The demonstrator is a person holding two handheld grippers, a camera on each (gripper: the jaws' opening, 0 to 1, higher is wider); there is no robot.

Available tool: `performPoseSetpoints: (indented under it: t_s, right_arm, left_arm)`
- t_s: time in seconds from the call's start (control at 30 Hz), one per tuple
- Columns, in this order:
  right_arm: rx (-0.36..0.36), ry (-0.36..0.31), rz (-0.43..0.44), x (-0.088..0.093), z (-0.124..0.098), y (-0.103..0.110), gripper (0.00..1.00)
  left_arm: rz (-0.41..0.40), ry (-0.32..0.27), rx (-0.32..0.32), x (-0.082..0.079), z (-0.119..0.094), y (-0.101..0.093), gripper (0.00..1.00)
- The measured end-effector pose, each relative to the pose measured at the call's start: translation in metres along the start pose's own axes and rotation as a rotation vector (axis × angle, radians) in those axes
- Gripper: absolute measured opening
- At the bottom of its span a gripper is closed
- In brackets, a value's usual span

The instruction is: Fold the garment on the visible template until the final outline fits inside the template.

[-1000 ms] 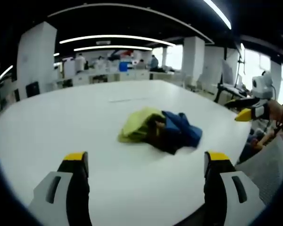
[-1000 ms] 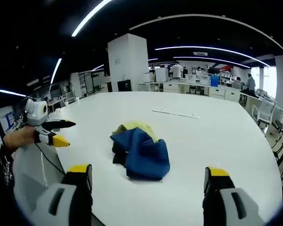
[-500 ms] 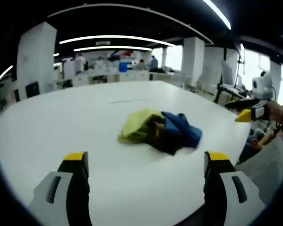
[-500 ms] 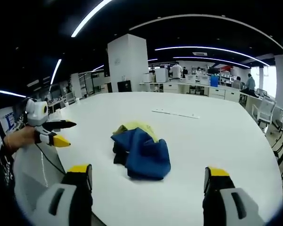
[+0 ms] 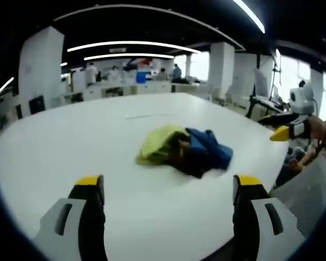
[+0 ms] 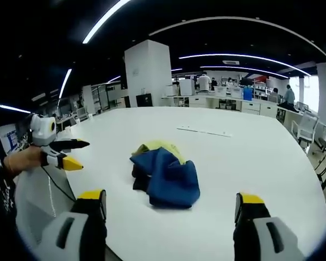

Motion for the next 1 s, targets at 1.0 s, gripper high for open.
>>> performPoseSetpoints:
  t_s: [1.0]
  right_arm:
    - [-0.120, -0.014, -0.021, -0.003, 0.020, 0.014, 0.92]
  left_arm:
    - [0.045, -0.021, -0.007, -0.011, 0.010, -0.010, 0.68]
Point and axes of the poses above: the point that each gripper's makers call its tool centre point, and the gripper's own axes: z roughly forward along the fingers, y roughly to its left, x roughly out of its underside, the point moved 3 cm from there along -z, roughly backward along the fingers, and after that the axes turned 6 degrees about -z, right-handed, at the moved point
